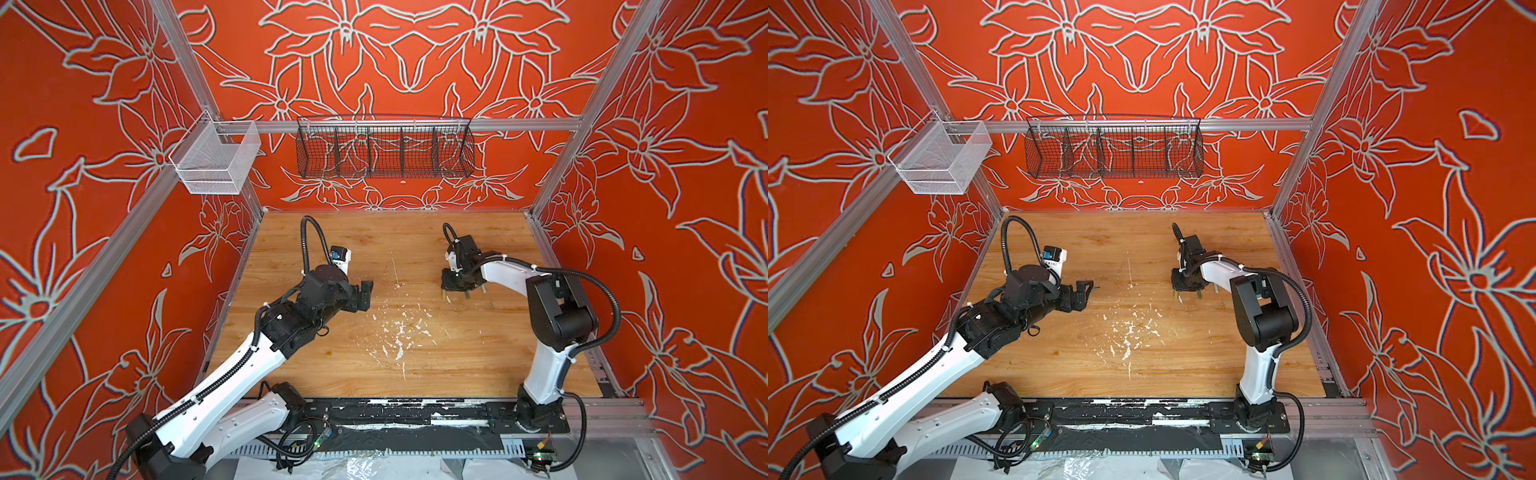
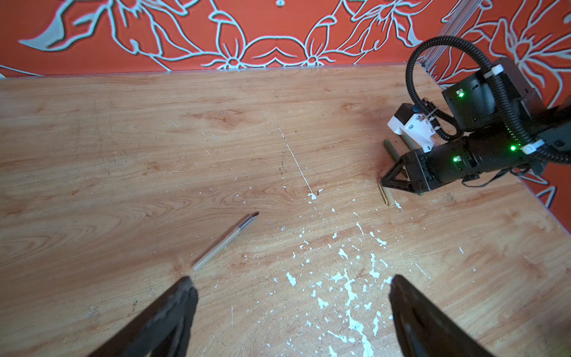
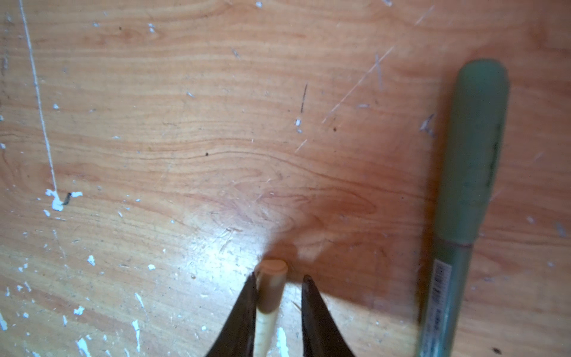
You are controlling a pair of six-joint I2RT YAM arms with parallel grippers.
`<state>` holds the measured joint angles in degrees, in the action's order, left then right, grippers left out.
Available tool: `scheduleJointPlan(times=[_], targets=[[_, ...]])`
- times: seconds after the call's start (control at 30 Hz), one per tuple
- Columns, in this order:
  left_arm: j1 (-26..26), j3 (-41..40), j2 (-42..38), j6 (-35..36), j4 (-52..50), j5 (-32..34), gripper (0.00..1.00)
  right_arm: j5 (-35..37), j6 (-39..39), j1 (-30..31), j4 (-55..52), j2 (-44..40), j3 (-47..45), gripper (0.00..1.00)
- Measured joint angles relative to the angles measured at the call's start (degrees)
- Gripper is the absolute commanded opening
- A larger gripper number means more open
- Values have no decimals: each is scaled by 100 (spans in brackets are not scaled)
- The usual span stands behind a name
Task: Insert pens into pen caps
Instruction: Pick up the pen cap from the center of the table.
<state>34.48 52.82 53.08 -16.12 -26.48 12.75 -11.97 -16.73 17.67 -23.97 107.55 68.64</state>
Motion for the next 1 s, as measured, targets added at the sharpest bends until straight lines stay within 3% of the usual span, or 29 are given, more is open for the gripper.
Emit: scheduleJointPlan(times=[0.4, 1.0], targets=[[0, 0, -140, 0, -11, 4, 97, -7, -22, 164, 20, 13, 2, 19], [0, 0, -144, 0, -114, 4, 97, 48, 2, 210, -68, 33, 0, 23]])
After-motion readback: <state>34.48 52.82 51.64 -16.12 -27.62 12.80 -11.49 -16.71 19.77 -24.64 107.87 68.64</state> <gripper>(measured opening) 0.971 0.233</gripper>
